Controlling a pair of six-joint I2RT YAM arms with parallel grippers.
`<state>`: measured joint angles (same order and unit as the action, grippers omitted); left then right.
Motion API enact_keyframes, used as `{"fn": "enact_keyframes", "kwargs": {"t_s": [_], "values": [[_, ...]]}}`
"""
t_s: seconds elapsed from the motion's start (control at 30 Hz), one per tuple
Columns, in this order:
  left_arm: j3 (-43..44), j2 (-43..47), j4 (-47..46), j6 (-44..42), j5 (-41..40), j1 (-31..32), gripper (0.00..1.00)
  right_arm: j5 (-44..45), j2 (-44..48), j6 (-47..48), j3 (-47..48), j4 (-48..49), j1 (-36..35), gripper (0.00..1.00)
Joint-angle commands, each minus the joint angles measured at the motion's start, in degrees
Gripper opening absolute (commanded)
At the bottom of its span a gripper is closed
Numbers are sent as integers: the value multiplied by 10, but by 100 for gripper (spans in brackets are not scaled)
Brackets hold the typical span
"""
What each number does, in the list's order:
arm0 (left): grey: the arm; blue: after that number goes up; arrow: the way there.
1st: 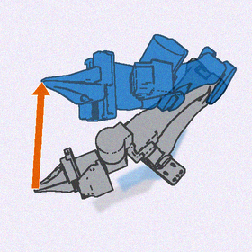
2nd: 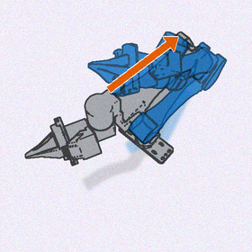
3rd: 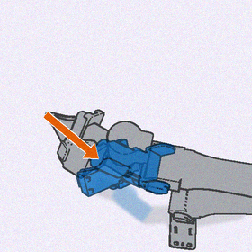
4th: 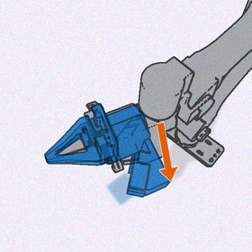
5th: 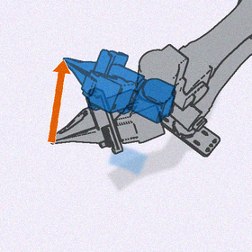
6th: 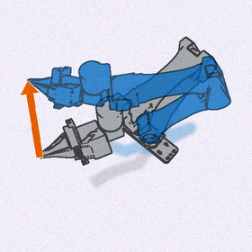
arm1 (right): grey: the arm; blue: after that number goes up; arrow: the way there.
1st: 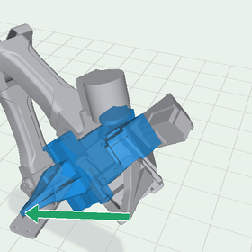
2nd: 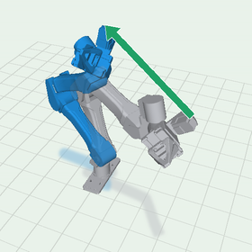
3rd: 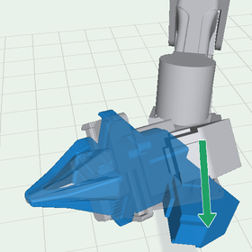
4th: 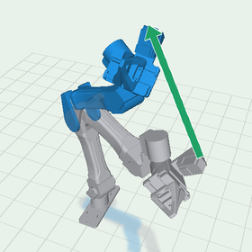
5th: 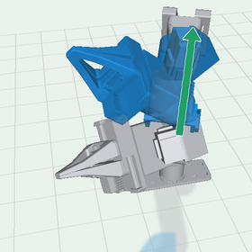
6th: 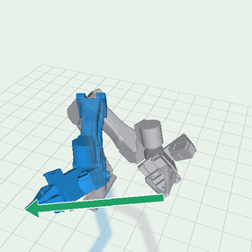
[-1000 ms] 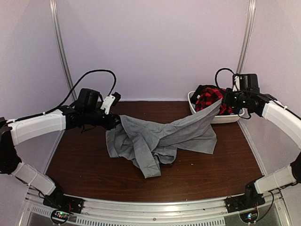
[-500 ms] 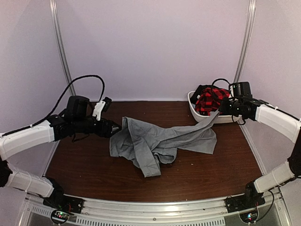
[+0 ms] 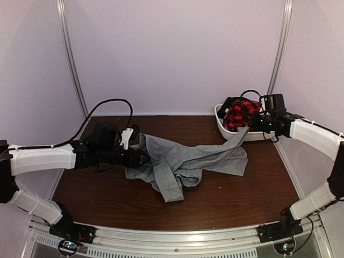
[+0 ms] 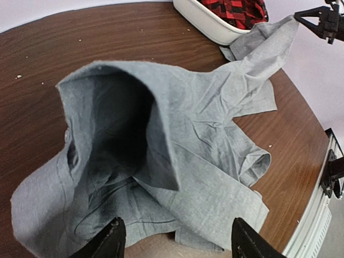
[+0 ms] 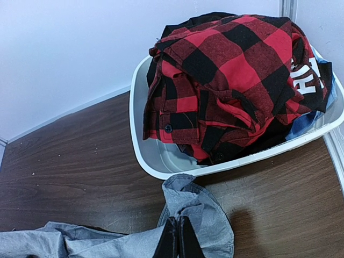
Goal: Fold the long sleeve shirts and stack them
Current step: Flatten out the crumpled shirt at the center of the board.
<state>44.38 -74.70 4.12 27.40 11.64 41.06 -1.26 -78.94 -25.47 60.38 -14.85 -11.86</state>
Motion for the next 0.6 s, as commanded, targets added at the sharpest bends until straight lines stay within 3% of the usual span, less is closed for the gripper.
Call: {"fn": "enact_keyframes", "kwargs": {"t_s": [0.0, 0.2, 0.27, 0.47, 0.57], "values": [[44, -52, -73, 8, -34, 2, 68, -21, 9, -4, 7, 11, 1, 0], [86, -118, -96, -2, -33, 2, 68, -29, 16, -2, -1, 11, 1, 0], [96, -136, -103, 3, -36, 2, 64, -28, 20, -1, -2, 11, 1, 0], [106, -150, -137, 9, -26, 2, 27, -28, 30, 12, 3, -4, 1, 0], [130, -137, -105, -14, -15, 0, 6, -27, 37, 28, 14, -17, 1, 0]]}}
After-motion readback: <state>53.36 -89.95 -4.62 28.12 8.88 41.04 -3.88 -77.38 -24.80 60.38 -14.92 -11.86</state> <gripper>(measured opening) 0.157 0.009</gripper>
